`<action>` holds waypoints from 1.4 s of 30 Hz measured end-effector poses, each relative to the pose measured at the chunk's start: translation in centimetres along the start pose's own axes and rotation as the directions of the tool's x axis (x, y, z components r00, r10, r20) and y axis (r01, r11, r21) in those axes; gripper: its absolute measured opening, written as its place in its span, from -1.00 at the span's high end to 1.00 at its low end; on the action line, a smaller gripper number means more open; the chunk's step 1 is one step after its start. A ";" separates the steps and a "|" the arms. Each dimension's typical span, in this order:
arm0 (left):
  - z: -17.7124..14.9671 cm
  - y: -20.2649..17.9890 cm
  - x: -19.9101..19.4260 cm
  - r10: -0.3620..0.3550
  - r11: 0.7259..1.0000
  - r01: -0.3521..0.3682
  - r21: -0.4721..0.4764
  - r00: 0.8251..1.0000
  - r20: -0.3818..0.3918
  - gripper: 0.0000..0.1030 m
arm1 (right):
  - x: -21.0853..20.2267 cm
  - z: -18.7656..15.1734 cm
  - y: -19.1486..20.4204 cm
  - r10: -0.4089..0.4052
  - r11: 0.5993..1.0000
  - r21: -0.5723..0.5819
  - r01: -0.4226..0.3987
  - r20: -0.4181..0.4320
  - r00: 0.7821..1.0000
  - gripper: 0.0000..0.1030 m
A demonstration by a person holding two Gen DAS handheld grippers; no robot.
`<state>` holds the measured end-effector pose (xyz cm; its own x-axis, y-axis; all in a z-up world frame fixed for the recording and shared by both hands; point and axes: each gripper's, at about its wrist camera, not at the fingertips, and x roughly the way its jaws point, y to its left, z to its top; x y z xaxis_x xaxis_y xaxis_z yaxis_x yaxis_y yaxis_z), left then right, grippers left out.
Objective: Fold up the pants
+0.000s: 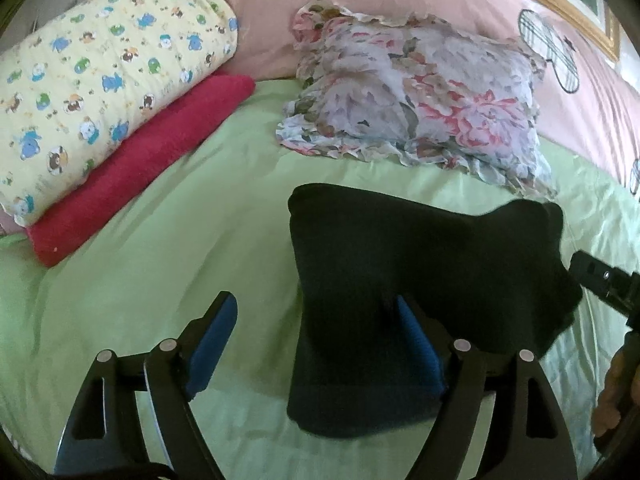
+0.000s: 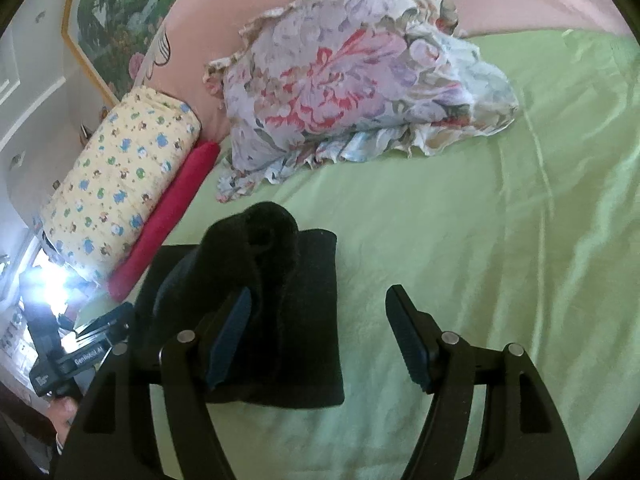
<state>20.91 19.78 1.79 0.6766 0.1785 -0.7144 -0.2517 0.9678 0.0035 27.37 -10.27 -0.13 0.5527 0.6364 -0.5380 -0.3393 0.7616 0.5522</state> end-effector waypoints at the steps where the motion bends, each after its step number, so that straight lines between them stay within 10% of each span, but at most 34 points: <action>1: -0.2 -0.1 -0.4 0.004 1.000 -0.004 0.008 1.000 0.001 -0.58 | -0.5 -0.1 0.1 0.009 1.000 0.001 -0.009 0.006 1.000 -0.37; 23: -5.6 -0.6 -4.9 0.031 0.998 -0.030 0.049 0.999 -0.023 -0.65 | -4.0 -6.0 9.0 -0.032 0.914 -0.405 0.026 -0.009 0.999 -0.84; 42: -6.9 -0.7 -3.6 0.030 0.998 -0.030 0.064 0.999 -0.010 -0.67 | -1.3 -7.6 9.1 -0.095 0.888 -0.456 0.062 -0.050 0.994 -0.85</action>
<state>13.89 17.28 -0.43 0.6618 0.2060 -0.7208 -0.2269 0.9715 0.0694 17.80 -3.20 0.78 0.5435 0.5662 -0.6197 -0.6141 0.7715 0.1662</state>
